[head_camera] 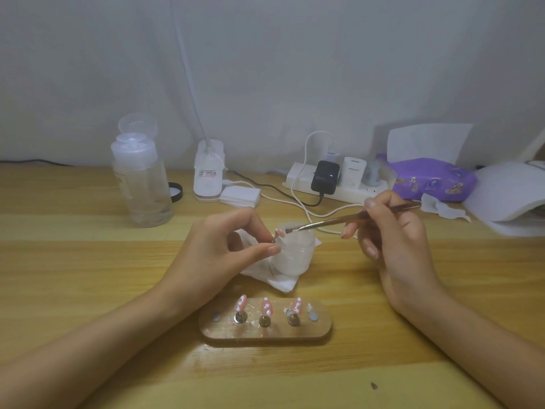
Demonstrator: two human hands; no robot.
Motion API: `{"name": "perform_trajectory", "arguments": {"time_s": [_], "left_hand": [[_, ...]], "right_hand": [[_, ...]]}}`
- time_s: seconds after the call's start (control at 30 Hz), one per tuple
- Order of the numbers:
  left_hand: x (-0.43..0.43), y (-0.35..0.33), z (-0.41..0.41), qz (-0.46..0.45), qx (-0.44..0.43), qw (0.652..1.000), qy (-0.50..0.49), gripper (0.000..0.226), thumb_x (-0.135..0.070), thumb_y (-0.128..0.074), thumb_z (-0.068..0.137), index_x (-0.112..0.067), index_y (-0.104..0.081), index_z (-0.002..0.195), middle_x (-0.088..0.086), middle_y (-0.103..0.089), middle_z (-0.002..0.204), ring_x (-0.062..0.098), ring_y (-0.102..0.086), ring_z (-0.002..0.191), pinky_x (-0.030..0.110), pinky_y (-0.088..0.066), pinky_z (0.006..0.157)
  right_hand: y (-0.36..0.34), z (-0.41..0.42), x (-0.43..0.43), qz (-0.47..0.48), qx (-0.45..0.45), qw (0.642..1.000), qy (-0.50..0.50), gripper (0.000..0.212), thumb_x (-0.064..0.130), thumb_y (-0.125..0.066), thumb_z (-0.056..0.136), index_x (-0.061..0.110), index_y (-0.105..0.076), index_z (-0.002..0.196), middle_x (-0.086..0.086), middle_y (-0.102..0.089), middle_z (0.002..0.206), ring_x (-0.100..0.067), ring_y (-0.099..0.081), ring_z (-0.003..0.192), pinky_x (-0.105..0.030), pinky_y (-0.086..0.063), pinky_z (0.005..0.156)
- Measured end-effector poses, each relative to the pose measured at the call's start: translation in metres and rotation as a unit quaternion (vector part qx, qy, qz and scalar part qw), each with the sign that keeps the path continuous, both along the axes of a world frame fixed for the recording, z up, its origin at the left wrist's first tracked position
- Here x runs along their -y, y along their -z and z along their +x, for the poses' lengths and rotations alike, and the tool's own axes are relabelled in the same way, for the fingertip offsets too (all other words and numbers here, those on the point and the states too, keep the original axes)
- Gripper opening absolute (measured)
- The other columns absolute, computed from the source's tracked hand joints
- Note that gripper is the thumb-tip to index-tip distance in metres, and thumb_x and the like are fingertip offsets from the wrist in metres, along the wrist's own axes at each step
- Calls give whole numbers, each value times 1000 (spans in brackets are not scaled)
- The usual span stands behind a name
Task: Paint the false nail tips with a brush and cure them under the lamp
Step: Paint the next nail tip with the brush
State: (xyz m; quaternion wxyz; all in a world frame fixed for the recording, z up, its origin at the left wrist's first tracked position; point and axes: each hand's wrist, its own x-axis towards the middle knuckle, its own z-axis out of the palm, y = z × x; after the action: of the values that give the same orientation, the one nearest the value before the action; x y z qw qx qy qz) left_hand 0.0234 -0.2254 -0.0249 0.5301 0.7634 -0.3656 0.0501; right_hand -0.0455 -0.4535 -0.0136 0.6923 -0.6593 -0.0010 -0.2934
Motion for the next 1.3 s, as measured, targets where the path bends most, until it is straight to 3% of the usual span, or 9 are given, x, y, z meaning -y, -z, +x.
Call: {"name": "perform_trajectory", "arguments": {"time_s": [0.17,0.3,0.47,0.67,0.8,1.03,1.17,1.3], "left_hand": [[-1,1,0,0,3,1000,1,14,-29,-80,78,-28,-67,74,-6,-69,75,3,-42,47,11,-34,49],[0,1,-1,-1,10,1000,-2,16,-25,-80,78,-28,-66,72,-18,-62,65,2,-41,45,8,-31,48],[0,1,0,0,6,1000,2,13,-32,-79,78,-26,-68,74,-8,-69,75,3,-43,47,11,-33,48],[0,1,2,0,10,1000,5,13,-32,-79,78,-27,-68,74,-9,-68,77,3,-42,47,10,-33,50],[0,2,2,0,16,1000,1,12,-34,-78,78,-26,-68,75,-6,-71,84,4,-42,48,10,-34,50],[0,0,0,-7,12,1000,-2,12,-34,-78,77,-28,-68,74,-9,-70,80,4,-40,48,13,-33,50],[-1,0,0,-1,18,1000,-8,12,-35,-76,79,-27,-69,77,-5,-68,79,18,-42,50,19,-36,51],[-1,1,0,-4,23,1000,-14,12,-27,-77,82,-27,-67,76,-14,-62,72,8,-39,49,11,-33,51]], "right_hand": [[1,-1,-4,-23,11,999,-36,25,18,-49,102,14,-45,77,-11,-70,66,-11,-32,38,-16,-31,41],[1,1,-1,-26,-9,1000,-1,24,13,-47,102,11,-44,77,-11,-68,62,-12,-29,37,-16,-29,41],[-1,-2,-5,-29,32,998,-39,25,19,-48,101,16,-46,76,-10,-71,66,-10,-33,38,-15,-32,41],[-1,-1,-3,-33,-4,999,4,26,13,-46,102,12,-44,77,-10,-69,63,-12,-30,39,-18,-27,42],[-2,-3,-6,-17,32,999,-28,28,19,-49,101,20,-46,73,-11,-70,65,-11,-35,40,-18,-30,42],[-2,-1,-3,-11,-15,1000,-4,27,14,-47,101,16,-45,74,-9,-68,62,-11,-33,40,-17,-28,41],[-1,-1,-4,10,-8,999,-46,27,20,-48,101,19,-45,74,-9,-70,66,-10,-38,41,-17,-29,42],[0,1,-2,6,-46,999,-16,27,17,-47,102,17,-45,75,-9,-68,63,-11,-35,40,-18,-28,41]]}}
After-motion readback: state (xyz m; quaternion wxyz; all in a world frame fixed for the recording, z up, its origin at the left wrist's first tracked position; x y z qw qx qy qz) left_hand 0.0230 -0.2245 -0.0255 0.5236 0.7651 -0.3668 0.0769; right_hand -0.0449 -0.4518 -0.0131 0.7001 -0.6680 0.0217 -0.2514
